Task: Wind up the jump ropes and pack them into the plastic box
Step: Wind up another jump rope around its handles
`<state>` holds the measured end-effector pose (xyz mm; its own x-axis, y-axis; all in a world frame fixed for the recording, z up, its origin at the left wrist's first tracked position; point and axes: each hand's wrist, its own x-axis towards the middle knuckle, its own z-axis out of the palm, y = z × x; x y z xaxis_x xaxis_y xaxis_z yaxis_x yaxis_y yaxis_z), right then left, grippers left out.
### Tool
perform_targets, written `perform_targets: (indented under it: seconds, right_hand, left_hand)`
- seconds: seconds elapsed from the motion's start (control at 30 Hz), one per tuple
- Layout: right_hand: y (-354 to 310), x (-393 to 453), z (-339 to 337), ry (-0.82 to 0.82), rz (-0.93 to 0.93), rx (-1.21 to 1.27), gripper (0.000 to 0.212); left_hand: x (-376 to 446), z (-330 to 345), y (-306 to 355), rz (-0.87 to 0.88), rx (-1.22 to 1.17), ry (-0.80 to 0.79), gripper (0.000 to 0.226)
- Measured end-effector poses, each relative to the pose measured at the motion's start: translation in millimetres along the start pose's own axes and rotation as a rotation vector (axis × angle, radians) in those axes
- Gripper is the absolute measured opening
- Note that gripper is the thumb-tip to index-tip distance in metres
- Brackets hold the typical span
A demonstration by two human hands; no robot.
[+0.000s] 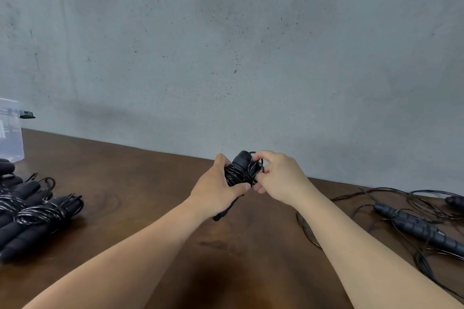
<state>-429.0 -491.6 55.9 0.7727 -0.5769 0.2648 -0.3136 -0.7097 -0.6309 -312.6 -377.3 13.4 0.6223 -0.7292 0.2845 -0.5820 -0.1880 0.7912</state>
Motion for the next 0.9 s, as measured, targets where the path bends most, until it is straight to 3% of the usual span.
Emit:
perform_targets:
  seconds: [0.13,0.4,0.5,0.9]
  right_hand:
    - [-7,8,-5,-0.040,0.145,0.197,0.011]
    - [-11,24,-9,-0.114,0.276,-0.136,0.014]
    - [-10,24,-12,-0.122,0.336,-0.134,0.020]
    - [-3,24,-11,-0.226,0.303,-0.329,0.018]
  left_hand:
    - [-1,3,2,0.033,0.103,0.025,0.047]
    - [-6,10,1,0.118,0.231,0.022,0.045]
    - [-6,13,1,0.116,0.236,0.011,0.045]
    - [-8,17,-3,0.062,0.213,-0.032,0.046]
